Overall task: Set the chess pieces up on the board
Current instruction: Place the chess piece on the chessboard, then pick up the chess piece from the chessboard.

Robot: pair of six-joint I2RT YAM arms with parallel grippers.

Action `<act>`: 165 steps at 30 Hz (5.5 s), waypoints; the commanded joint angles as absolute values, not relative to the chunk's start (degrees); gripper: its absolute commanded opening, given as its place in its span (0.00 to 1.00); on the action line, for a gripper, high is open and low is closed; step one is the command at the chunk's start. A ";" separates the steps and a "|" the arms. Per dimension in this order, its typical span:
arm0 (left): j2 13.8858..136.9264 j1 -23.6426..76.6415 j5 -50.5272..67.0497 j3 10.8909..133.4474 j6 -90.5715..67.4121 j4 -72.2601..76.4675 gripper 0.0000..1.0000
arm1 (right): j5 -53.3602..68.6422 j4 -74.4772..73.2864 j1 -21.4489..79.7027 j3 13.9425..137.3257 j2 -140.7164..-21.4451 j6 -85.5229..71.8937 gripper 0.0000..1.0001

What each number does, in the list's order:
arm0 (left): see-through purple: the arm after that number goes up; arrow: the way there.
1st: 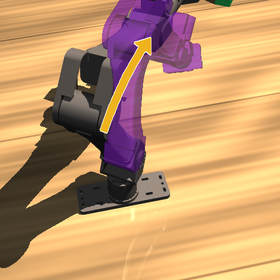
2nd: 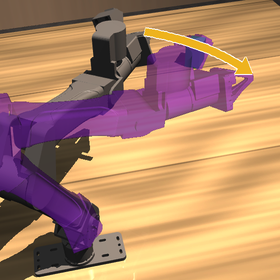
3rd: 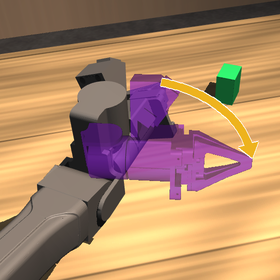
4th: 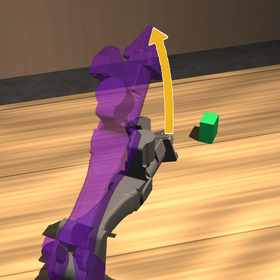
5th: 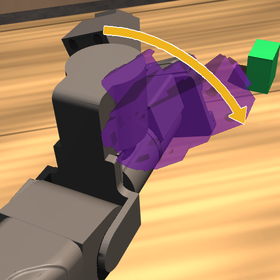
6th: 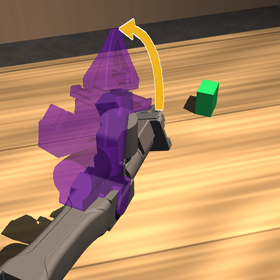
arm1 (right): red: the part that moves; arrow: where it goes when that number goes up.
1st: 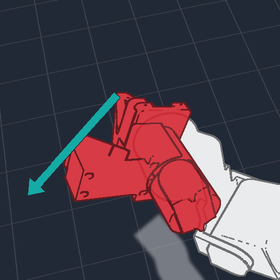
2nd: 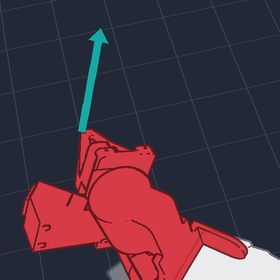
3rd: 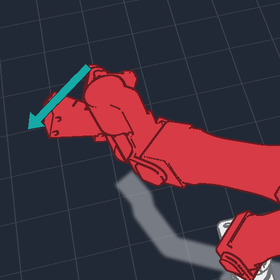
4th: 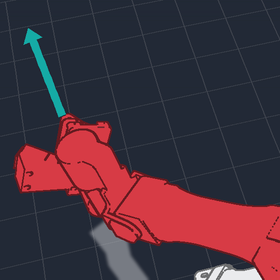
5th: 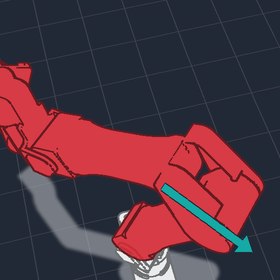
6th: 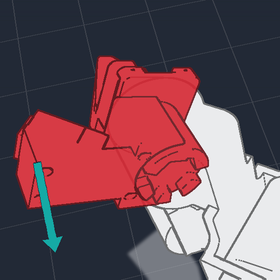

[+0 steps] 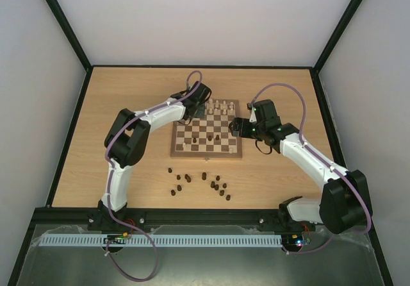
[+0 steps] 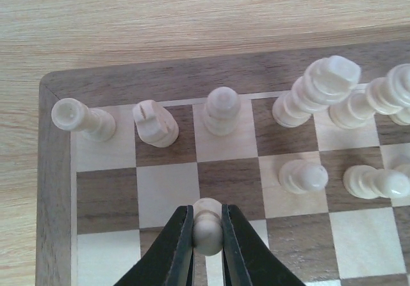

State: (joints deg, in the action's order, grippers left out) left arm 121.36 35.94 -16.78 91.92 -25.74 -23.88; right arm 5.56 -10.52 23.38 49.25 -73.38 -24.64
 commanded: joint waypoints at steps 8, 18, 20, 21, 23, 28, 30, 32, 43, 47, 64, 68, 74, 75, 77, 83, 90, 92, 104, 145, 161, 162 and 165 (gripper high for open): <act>124.69 35.63 -16.89 95.51 -24.35 -25.11 0.09 | 4.19 -10.77 24.42 48.70 -73.70 -24.35 0.91; 126.34 35.42 -17.14 96.22 -24.17 -25.33 0.10 | 2.98 -11.05 25.21 49.03 -74.28 -24.26 0.91; 126.45 35.38 -17.01 96.09 -24.21 -25.23 0.11 | 2.72 -11.08 25.38 49.09 -74.28 -24.26 0.91; 126.57 35.38 -16.90 96.12 -24.18 -25.15 0.11 | 2.66 -11.07 25.40 49.05 -74.31 -24.26 0.91; 126.61 35.35 -16.79 96.12 -24.17 -25.01 0.11 | 2.64 -11.00 25.49 49.13 -74.32 -24.22 0.91; 126.64 35.43 -16.92 96.33 -24.08 -24.83 0.11 | 2.39 -11.15 25.65 49.19 -74.19 -24.17 0.91; 126.57 35.38 -16.79 96.48 -24.08 -24.83 0.11 | 2.60 -11.09 25.66 49.09 -74.15 -24.10 0.91; 126.61 35.40 -16.80 96.59 -24.08 -24.88 0.11 | 2.39 -11.18 25.74 49.08 -74.04 -24.17 0.92; 126.85 35.51 -16.67 96.86 -24.08 -24.70 0.15 | 2.22 -11.18 25.93 49.02 -73.97 -24.08 0.91; 127.04 35.56 -16.47 97.00 -23.83 -24.45 0.19 | 2.16 -11.18 26.02 49.00 -73.98 -24.08 0.92; 126.91 35.76 -16.26 97.38 -23.47 -23.82 0.22 | 2.10 -11.01 26.45 49.06 -74.50 -23.99 0.92; 126.76 35.82 -16.18 97.34 -23.47 -23.63 0.23 | 2.07 -11.00 26.53 49.06 -74.62 -23.99 0.92; 126.69 36.02 -15.74 97.30 -23.38 -23.28 0.24 | 2.02 -11.00 26.63 49.17 -74.88 -23.99 0.92; 126.68 36.09 -15.69 97.30 -23.33 -23.26 0.25 | 1.98 -10.99 26.71 49.20 -74.88 -23.99 0.92; 126.72 36.30 -15.45 97.30 -23.37 -23.05 0.25 | 1.87 -11.09 26.72 49.27 -75.01 -23.99 0.92; 126.83 36.61 -15.62 97.47 -23.38 -23.08 0.25 | 1.78 -11.08 26.88 49.30 -75.20 -24.00 0.92; 125.42 36.54 -17.39 97.27 -23.38 -23.47 0.28 | 1.89 -11.09 27.07 49.31 -75.10 -23.96 0.92; 123.95 36.53 -18.18 96.91 -23.46 -23.80 0.32 | 1.97 -11.08 27.15 49.31 -75.06 -23.92 0.92; 107.68 36.77 -19.89 86.05 -27.55 -26.85 0.58 | 2.02 -10.83 27.42 49.11 -74.13 -24.08 1.00; 96.42 46.05 -14.59 59.55 -36.64 -24.13 0.36 | 2.36 -10.46 27.49 48.61 -72.86 -24.01 0.97; 97.73 45.97 -15.49 60.12 -36.59 -24.62 0.21 | 2.65 -10.37 27.47 48.49 -72.88 -23.99 0.95; 97.85 45.97 -15.54 60.18 -36.63 -24.70 0.19 | 2.69 -10.36 27.50 48.50 -72.86 -23.99 0.95; 98.21 45.73 -15.78 60.60 -36.43 -24.82 0.15 | 2.65 -10.37 27.50 48.46 -72.78 -23.99 0.95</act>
State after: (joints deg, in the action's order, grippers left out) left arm 97.23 45.74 -14.72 59.00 -36.53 -23.53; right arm 2.52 -10.33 27.14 49.25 -73.93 -24.45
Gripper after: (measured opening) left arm 0.176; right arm 0.953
